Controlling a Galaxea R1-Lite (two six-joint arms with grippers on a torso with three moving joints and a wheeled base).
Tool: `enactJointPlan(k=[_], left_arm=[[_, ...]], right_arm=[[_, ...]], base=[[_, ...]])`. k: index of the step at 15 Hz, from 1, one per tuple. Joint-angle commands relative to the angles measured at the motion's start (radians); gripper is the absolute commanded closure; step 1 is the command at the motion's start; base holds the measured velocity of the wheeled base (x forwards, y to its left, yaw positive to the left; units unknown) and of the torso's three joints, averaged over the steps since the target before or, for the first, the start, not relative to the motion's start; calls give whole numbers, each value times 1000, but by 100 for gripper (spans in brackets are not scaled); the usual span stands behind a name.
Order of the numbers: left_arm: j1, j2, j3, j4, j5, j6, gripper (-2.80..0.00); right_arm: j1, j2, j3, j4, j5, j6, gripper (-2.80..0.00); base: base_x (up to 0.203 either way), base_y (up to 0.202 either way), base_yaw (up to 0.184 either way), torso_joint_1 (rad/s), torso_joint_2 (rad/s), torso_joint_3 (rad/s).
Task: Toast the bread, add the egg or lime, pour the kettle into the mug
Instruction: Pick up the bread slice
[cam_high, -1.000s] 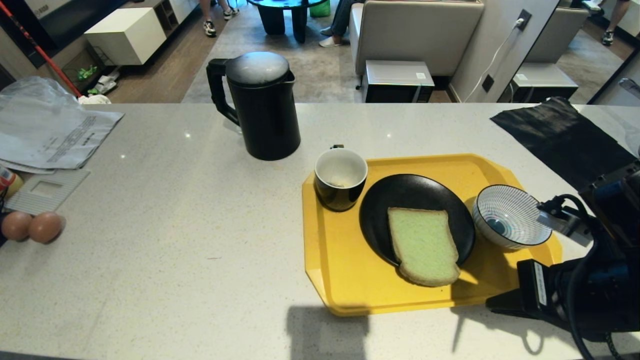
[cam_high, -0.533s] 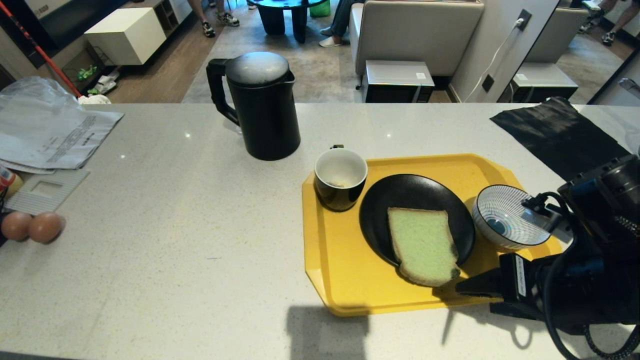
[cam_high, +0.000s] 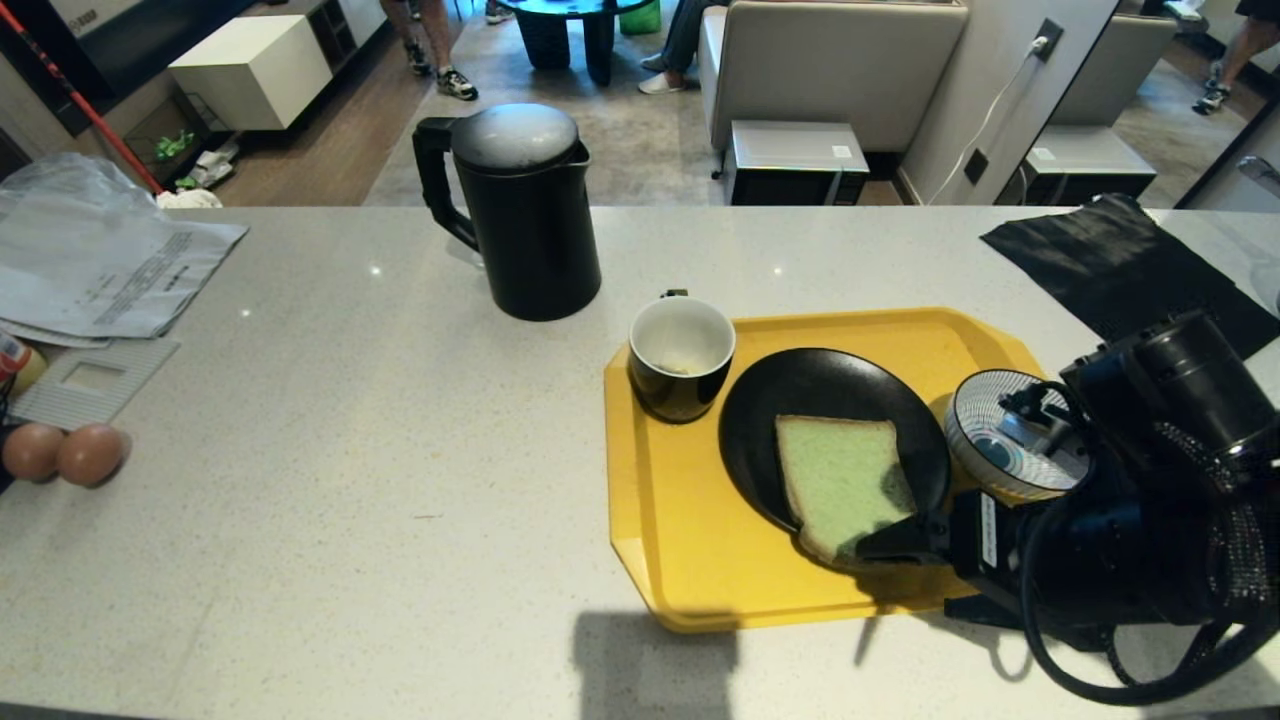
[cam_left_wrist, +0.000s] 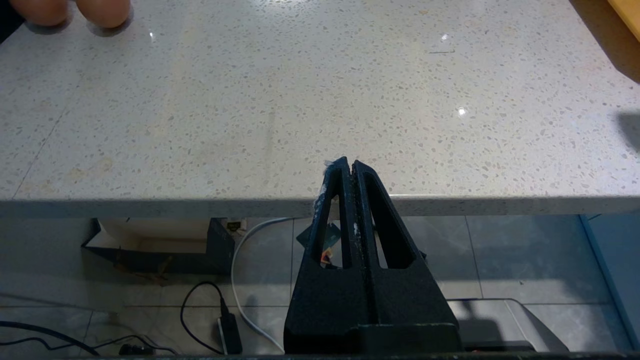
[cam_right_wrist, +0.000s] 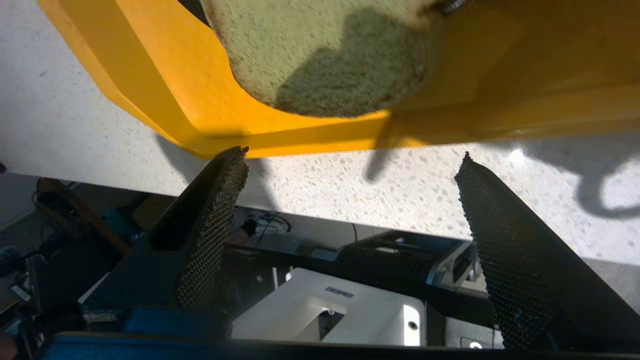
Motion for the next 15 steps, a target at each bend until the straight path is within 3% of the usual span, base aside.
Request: enactJointPlan(k=[1,15], left_arm=[[0,0,14,0,0,-1,0],[0,0,14,0,0,-1,0]], right_arm=[[-3,23,6,-31,3,6,-280],[-7,133,-17,-116,4,6,-280]], base=[[0,0,0,0,0,0],[0,0,0,0,0,0]])
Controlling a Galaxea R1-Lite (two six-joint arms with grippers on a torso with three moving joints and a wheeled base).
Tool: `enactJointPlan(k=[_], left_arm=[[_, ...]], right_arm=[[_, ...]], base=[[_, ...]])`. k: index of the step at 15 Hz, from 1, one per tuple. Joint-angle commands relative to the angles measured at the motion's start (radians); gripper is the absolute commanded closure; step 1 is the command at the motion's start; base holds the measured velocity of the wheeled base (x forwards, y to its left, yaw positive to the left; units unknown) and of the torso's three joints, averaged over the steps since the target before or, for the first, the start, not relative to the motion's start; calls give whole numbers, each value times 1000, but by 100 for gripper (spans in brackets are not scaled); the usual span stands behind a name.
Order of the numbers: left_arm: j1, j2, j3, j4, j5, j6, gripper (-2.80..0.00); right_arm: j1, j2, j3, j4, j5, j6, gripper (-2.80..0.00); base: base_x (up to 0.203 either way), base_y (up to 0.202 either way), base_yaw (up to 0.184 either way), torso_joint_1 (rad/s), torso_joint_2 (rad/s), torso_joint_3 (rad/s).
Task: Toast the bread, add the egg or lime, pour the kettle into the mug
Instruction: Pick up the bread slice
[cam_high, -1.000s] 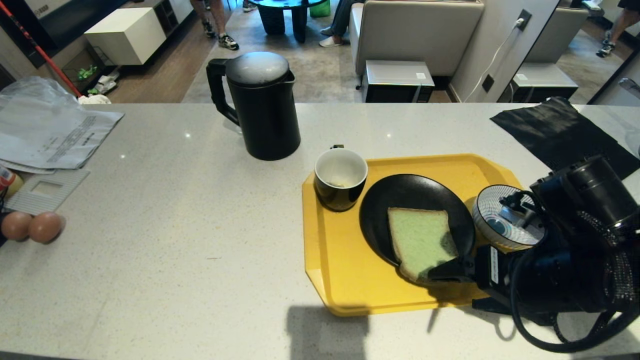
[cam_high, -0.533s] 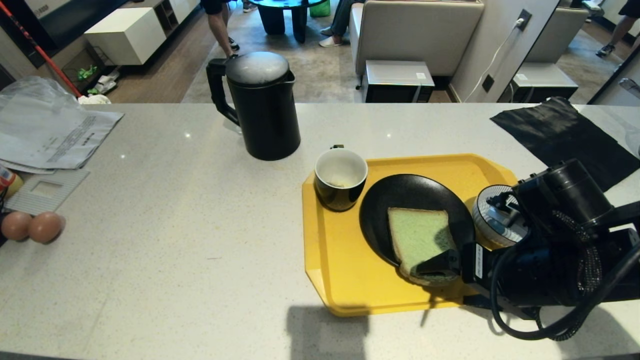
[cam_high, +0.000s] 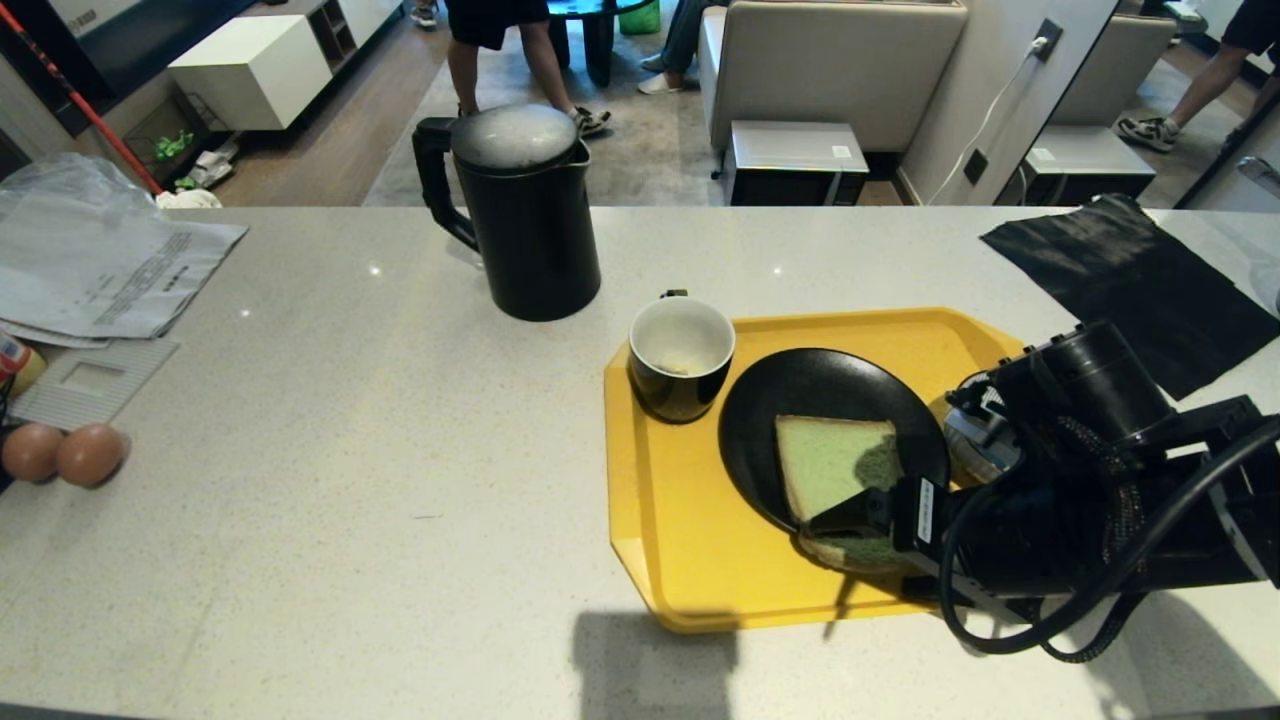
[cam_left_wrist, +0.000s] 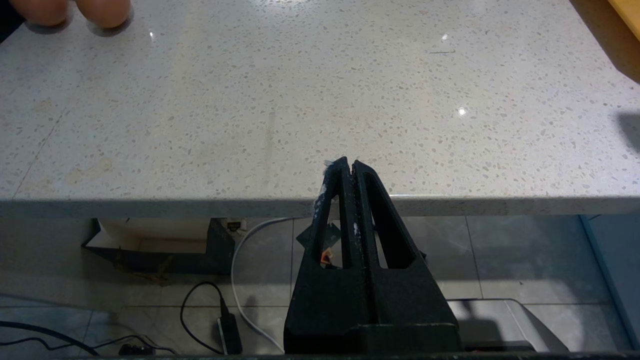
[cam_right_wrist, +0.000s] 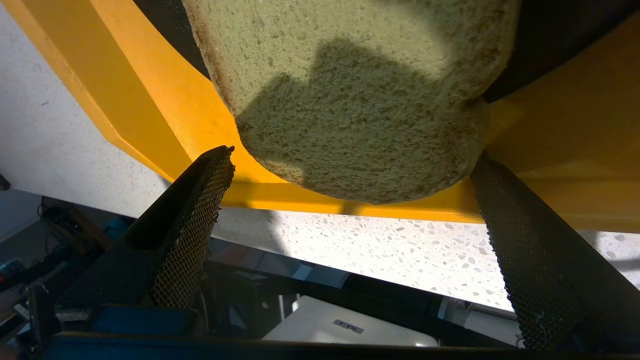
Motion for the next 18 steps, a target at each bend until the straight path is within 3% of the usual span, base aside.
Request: enactJointPlan(k=[1,15,16,18], left_arm=[[0,0,14,0,0,-1,0],[0,0,14,0,0,-1,0],[0,0,14,0,0,-1,0],[0,0,14,0,0,-1,0]], right_arm=[[-2,26,-5,-15,0,6,-280],[-37,55,-56,-36,-4,-1,-280],[-45,56,-54,-36,-5,-2,0],[-56,59,-44,-36,-5,-3,0]], base=[[0,0,0,0,0,0],[0,0,0,0,0,0],[0,0,0,0,0,0],[0,0,0,0,0,0]])
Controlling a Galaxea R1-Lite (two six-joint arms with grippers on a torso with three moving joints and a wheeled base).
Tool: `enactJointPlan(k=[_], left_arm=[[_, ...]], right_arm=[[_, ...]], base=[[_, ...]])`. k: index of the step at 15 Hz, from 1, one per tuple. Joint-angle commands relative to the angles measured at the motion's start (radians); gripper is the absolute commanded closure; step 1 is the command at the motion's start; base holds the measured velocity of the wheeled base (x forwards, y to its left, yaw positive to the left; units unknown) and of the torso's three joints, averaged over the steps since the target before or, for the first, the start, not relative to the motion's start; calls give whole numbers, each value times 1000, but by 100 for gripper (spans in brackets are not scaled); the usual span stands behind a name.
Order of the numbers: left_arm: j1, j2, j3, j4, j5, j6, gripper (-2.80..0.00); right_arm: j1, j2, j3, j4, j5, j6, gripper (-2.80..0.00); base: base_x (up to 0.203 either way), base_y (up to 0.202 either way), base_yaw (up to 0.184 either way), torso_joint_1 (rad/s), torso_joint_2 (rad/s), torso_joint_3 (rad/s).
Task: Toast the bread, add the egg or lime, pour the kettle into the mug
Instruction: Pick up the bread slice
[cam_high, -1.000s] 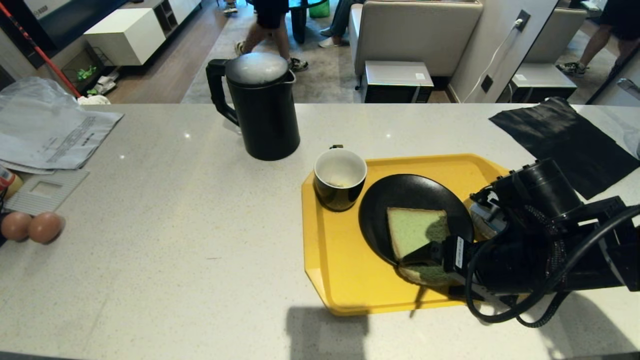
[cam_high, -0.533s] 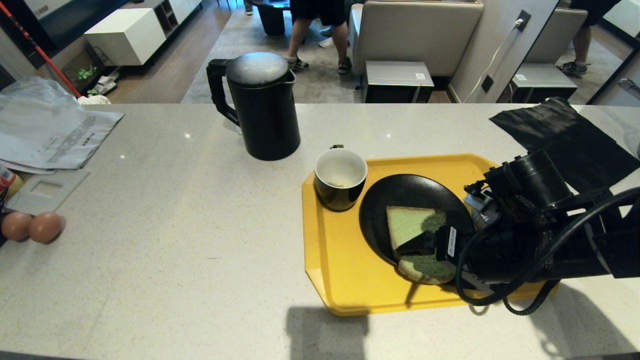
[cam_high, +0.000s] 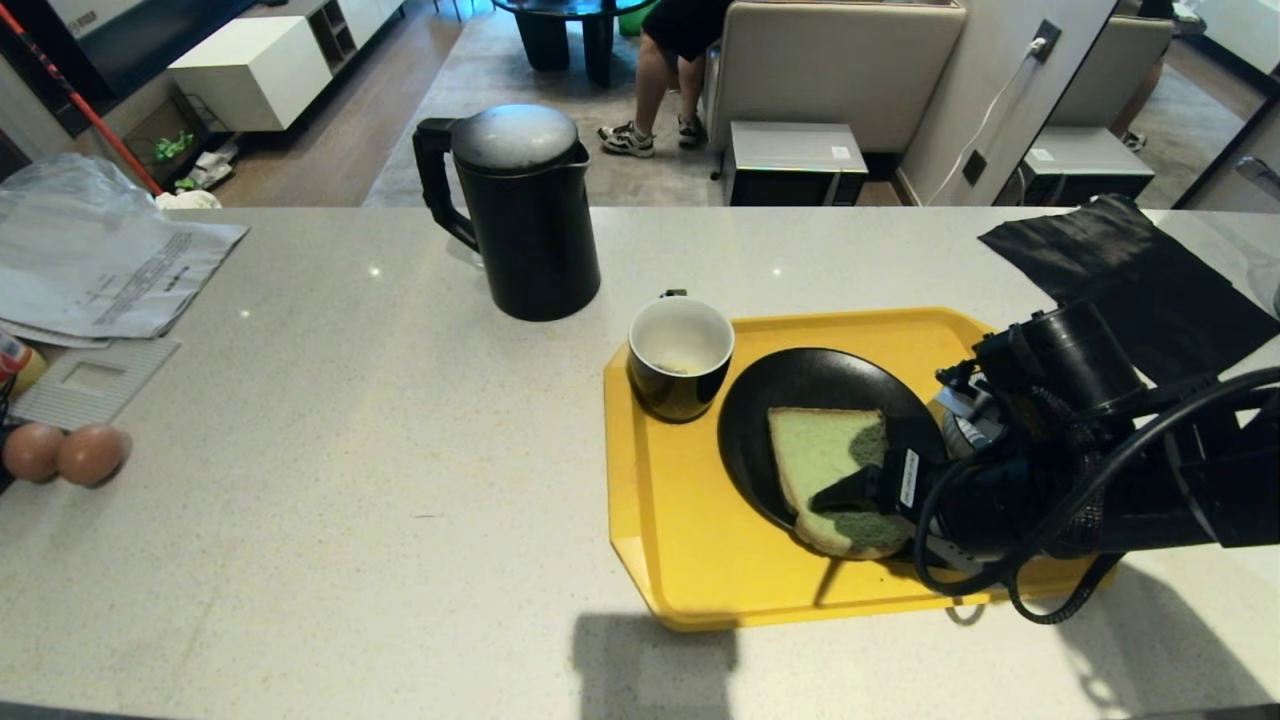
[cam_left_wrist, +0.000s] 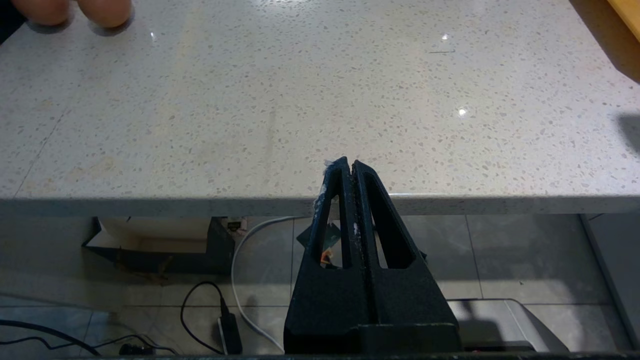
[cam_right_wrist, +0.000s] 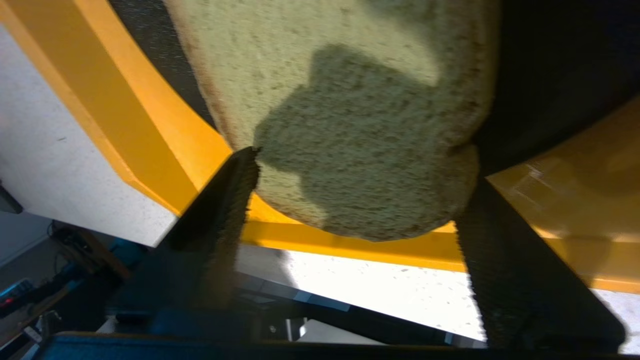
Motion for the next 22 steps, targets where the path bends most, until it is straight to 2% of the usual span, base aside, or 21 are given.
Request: enactJointPlan(k=[1,15,22], left_arm=[[0,0,14,0,0,-1,0],[1,0,14,0,0,-1,0],[0,0,14,0,0,-1,0]], right_arm=[[-9,6,10,1,2,4,0],[-95,-33,27,9,-5,-22,0],[-126,-71,79,13,-6,-38,0]], base=[[0,0,0,0,0,0],[0,0,0,0,0,0],[0,0,0,0,0,0]])
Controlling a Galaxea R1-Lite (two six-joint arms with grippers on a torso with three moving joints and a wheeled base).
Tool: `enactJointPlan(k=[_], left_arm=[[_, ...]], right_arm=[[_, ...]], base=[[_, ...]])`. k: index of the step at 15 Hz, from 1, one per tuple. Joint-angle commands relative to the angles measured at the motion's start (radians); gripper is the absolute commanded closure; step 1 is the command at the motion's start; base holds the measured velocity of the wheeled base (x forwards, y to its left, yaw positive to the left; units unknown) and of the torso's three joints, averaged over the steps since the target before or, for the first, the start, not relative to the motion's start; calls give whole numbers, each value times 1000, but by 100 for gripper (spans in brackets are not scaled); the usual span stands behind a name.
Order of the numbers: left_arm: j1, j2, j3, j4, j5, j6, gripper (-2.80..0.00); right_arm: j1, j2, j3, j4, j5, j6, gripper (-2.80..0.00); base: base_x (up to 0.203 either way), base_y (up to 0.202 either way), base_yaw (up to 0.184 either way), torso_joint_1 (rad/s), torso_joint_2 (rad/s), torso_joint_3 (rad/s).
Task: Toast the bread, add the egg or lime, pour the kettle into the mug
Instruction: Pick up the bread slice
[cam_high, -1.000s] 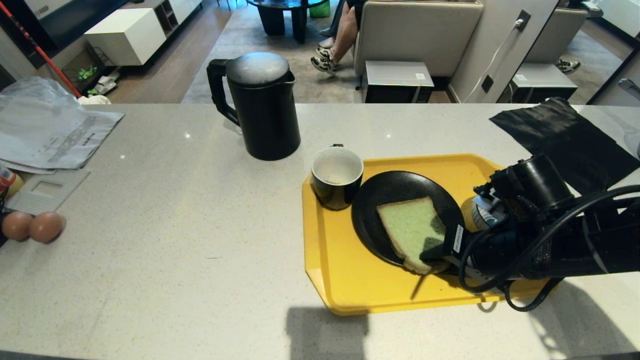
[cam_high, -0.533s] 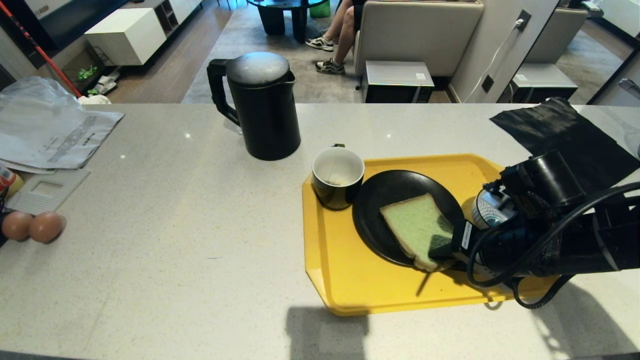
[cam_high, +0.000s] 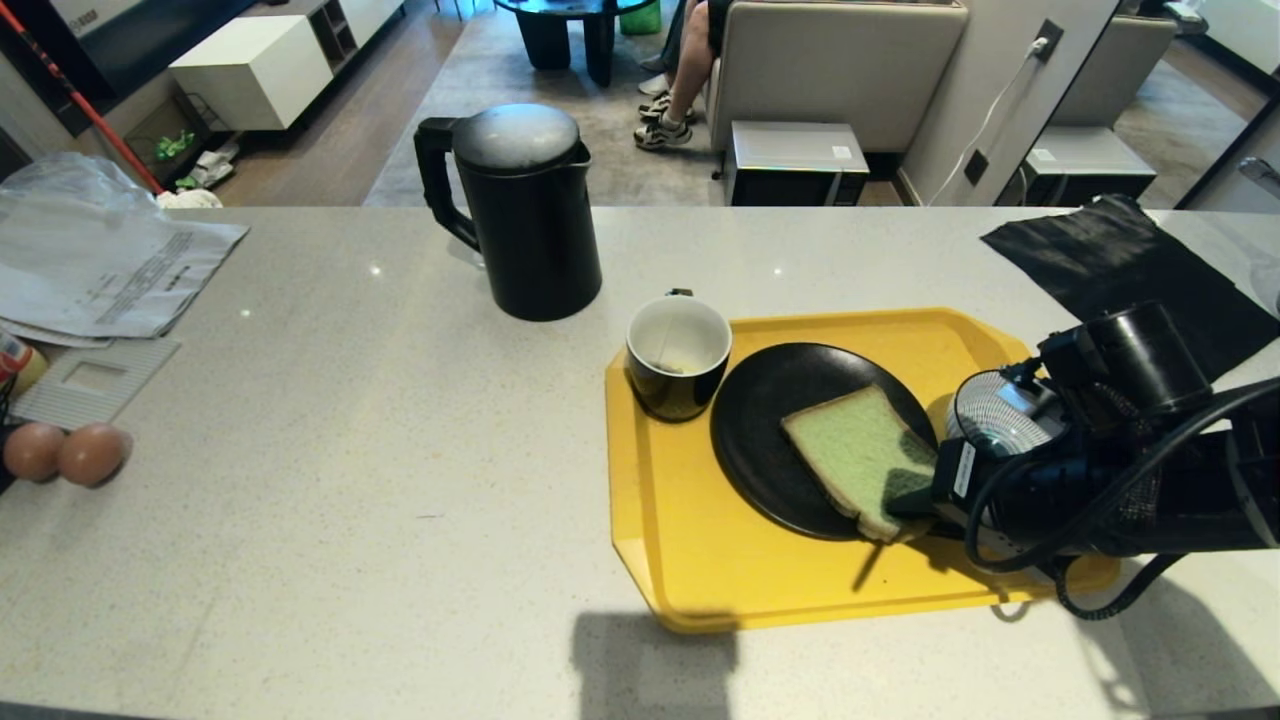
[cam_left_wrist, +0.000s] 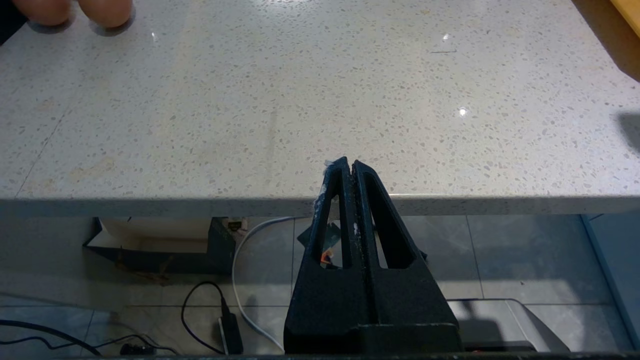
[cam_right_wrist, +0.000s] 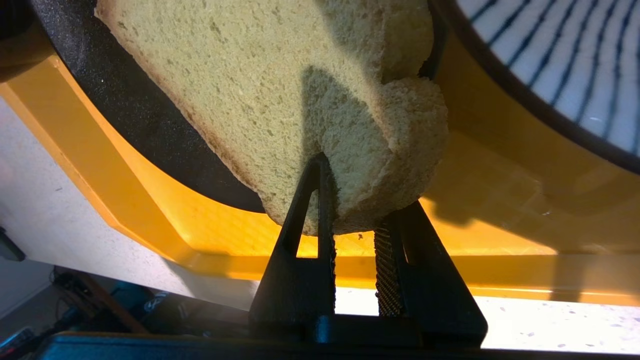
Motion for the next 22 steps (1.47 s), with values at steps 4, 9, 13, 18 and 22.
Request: enactJointPlan(k=[4,9,13,18,22], left_arm=[[0,0,14,-1,0,0,0],[2,0,14,-1,0,0,0],[0,0,14,-1,0,0,0],[0,0,14,-1,0,0,0],[0,0,14,-1,0,0,0]], right_arm=[[-15,-52,42,6,5,-8,0],[-15,-91,60,6,11,-10,0],[-15,-107,57,1,11,-22,0],[-14,-145,59,1,14,-59,0],[-14,-195,53,-1,57,-82,0]], base=[[0,0,0,0,0,0],[0,0,0,0,0,0],[0,0,0,0,0,0],[0,0,0,0,0,0],[0,0,0,0,0,0]])
